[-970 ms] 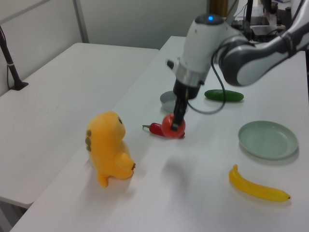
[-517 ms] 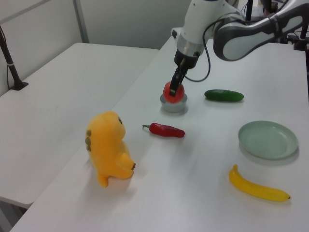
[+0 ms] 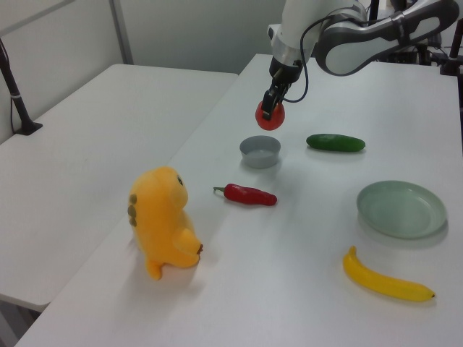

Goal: Put the red apple in the bowl
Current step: 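Lift the red apple and carry it over the grey bowl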

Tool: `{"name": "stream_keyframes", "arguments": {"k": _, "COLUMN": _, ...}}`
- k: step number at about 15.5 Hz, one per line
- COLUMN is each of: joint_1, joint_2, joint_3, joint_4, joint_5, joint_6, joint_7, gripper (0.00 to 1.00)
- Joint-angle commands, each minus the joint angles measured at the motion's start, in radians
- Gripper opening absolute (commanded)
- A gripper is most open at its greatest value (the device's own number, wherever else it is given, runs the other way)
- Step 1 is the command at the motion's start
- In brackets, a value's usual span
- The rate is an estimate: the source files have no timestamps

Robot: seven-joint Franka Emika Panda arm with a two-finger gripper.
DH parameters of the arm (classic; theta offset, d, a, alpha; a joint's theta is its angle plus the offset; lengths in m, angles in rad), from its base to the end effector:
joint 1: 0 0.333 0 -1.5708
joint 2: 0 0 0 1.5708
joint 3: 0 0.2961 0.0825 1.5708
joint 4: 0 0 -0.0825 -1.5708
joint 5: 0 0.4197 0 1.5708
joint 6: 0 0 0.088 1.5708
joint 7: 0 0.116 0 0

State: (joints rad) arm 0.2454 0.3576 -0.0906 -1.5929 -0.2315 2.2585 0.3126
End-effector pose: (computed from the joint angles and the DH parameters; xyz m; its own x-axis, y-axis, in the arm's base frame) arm 0.7121 0.1102 0.4207 0.9385 0.0001 0.3452 -0.0531 -0.9880 0.1448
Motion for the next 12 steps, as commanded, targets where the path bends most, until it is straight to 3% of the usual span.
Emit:
{"name": "stream_keyframes", "arguments": {"k": 1, "joint_1": -0.009, "joint_2": 0.02, "joint_3": -0.009, "joint_4": -0.022, "joint_5": 0.0, "joint_6": 0.012, "joint_7": -0.036, "gripper": 0.36}}
{"name": "stream_keyframes", "arguments": {"k": 10, "joint_1": -0.012, "joint_2": 0.099, "joint_3": 0.0, "joint_4": -0.001, "joint_5": -0.003, "joint_6": 0.11, "joint_7": -0.026, "gripper": 0.43}}
{"name": "stream_keyframes", "arguments": {"k": 11, "joint_1": -0.012, "joint_2": 0.101, "joint_3": 0.002, "joint_4": 0.001, "joint_5": -0.002, "joint_6": 0.11, "joint_7": -0.023, "gripper": 0.85}}
{"name": "stream_keyframes", "arguments": {"k": 12, "joint_1": -0.012, "joint_2": 0.101, "joint_3": 0.002, "joint_4": 0.001, "joint_5": -0.002, "joint_6": 0.11, "joint_7": -0.023, "gripper": 1.0}}
